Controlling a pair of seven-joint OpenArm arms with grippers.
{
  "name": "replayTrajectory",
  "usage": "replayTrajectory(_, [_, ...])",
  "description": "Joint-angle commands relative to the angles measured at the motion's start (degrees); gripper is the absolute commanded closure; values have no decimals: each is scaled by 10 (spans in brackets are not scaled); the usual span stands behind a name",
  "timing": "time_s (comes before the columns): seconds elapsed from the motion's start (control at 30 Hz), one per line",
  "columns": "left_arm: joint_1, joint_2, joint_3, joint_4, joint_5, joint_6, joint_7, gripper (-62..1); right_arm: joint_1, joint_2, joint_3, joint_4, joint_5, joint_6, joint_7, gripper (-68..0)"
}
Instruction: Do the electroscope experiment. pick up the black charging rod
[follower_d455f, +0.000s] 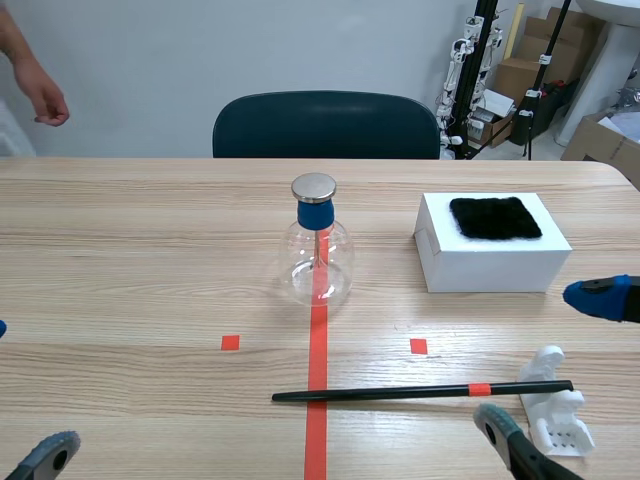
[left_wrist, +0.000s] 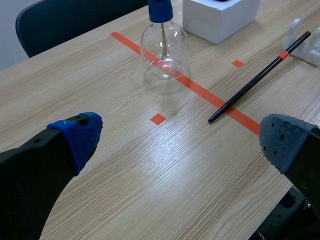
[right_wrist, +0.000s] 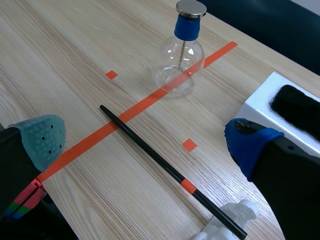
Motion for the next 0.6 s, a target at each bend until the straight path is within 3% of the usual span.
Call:
replayTrajectory(0.0, [1,2,1,6,-5,-1,-11,-623,5,6,6,3,-5,-1,3,-679])
replayTrajectory(0.13, [1,2,1,6,-5,-1,-11,-623,7,6,6,3,-14,0,-17,-679])
replayTrajectory(0.33, [1,2,1,6,-5,-1,-11,-623,33,15,7,3,-74,0,-49,-679])
replayTrajectory(0.57, [-3,2,1,5,-5,-1,-12,-623,96,95,-7,3,-81,6,-107,-679])
